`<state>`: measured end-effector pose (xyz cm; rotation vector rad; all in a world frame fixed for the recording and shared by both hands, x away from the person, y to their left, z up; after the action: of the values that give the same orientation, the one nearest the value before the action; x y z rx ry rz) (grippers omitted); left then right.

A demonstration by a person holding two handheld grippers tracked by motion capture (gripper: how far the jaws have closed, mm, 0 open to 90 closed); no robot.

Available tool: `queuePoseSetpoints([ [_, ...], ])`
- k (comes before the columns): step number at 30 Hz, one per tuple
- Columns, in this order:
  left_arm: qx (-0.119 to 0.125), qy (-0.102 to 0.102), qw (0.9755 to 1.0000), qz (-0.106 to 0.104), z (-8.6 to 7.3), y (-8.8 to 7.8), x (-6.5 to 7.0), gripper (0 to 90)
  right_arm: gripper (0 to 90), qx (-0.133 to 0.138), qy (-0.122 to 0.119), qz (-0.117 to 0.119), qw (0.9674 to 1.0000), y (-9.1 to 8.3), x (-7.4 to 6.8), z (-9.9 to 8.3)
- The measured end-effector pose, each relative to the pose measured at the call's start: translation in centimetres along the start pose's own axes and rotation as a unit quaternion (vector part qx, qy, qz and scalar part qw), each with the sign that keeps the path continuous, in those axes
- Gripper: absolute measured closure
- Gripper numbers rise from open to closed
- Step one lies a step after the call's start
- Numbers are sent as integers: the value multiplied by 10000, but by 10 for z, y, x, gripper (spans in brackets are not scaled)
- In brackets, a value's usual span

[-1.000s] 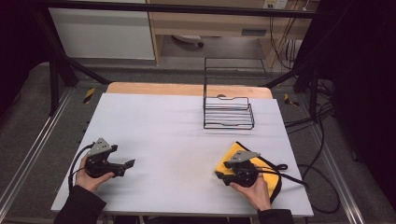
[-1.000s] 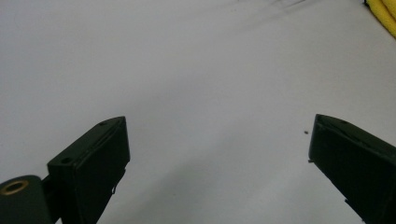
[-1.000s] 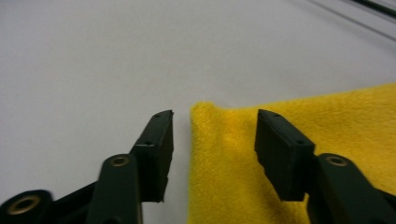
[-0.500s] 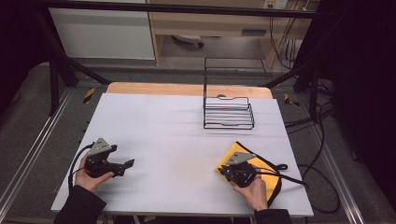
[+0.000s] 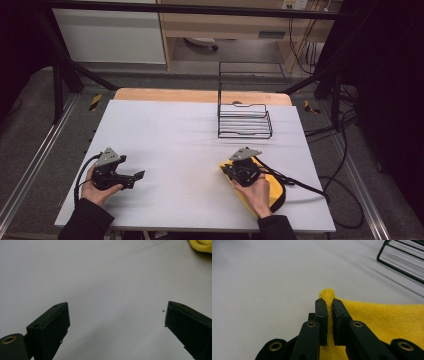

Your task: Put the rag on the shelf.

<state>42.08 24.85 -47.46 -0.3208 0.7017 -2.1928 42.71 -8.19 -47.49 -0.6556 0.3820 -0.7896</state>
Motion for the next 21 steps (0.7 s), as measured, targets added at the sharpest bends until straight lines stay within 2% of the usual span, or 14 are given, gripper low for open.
queuePoseSetpoints([
  [7,14,-10,10000,-15,0,1,1,61,839,19,306,-238,9992,35,4,28],
  [9,-2,-5,10000,-22,-1,1,1,61,833,2,348,-302,9989,42,5,30],
  [12,-13,9,10000,-25,-1,1,1,61,774,-58,386,-232,9990,48,5,27],
  [14,-17,0,10000,-23,-1,1,1,61,662,149,385,-23,9991,44,0,30],
  [16,-13,1,10000,-22,-1,1,2,61,525,310,347,81,9989,34,-5,34],
  [18,-4,18,10000,-20,-1,1,3,61,476,314,184,40,9993,21,-6,33],
  [19,1,8,10000,-22,0,1,3,61,443,287,145,42,9995,14,-6,30],
  [21,-17,16,10000,-16,0,1,3,61,431,288,114,118,9995,0,-9,22],
])
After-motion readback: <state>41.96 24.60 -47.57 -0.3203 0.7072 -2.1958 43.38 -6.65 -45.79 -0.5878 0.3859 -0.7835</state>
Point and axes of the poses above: each handheld gripper's, and its own axes: y roughly forward along the jaws, z roughly out of its top, x roughly to its right, the point moved 8 cm from there along y, roughly forward along the jaws, and after that the axes turned 3 degrees about y, right-handed, at the moved point
